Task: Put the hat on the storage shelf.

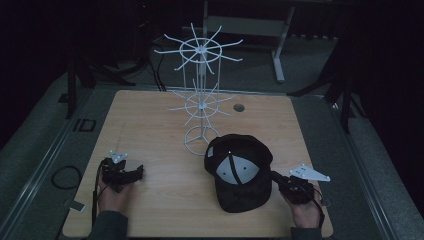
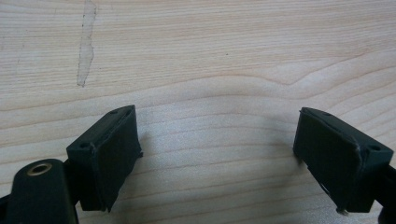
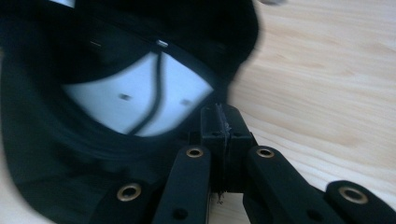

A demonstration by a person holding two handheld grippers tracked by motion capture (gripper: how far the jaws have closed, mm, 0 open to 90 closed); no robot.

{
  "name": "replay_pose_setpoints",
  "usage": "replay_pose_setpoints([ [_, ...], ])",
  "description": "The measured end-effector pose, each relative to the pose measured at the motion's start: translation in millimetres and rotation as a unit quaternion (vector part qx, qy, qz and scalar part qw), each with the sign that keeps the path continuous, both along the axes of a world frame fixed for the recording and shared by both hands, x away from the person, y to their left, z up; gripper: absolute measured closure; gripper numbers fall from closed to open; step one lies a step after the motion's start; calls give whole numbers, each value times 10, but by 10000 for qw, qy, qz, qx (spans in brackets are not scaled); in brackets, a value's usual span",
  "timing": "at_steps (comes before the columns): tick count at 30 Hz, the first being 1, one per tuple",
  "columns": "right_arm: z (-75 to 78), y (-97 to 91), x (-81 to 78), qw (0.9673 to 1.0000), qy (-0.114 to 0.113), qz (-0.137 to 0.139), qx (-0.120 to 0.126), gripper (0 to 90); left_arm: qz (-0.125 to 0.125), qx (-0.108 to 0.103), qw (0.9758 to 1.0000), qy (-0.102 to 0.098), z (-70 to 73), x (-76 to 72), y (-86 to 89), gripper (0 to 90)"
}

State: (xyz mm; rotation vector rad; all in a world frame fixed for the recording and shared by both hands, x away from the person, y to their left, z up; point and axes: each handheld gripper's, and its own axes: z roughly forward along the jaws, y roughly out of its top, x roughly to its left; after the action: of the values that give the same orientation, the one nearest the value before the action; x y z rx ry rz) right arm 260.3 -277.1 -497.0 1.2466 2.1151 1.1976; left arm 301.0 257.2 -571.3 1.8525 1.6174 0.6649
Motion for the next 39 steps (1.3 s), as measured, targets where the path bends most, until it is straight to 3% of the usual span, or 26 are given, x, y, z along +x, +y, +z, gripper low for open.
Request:
replay_pose_setpoints([
  [3, 26, 102, -14, 9996, -15, 263, 67, 898, 1, 1, 10000, -1, 0, 0, 0, 146],
  [6, -7, 175, 41, 9993, 47, 371, -63, 898, 2, 0, 10000, 0, 0, 0, 0, 146],
  [13, -73, 128, 282, 9994, 119, 154, -290, 899, 1, 0, 10000, 0, 0, 0, 0, 146],
  [24, -175, 69, 616, 9989, 307, 25, -349, 899, 4, -1, 10000, 0, 0, 1, -1, 146],
  [34, 147, 270, 366, 9969, 303, 705, 145, 866, 4, 1, 10000, -1, 0, 1, -2, 146],
  [39, 276, 437, 232, 9937, 192, 1096, 159, 825, 0, 5, 10000, 3, 0, 1, -1, 146],
])
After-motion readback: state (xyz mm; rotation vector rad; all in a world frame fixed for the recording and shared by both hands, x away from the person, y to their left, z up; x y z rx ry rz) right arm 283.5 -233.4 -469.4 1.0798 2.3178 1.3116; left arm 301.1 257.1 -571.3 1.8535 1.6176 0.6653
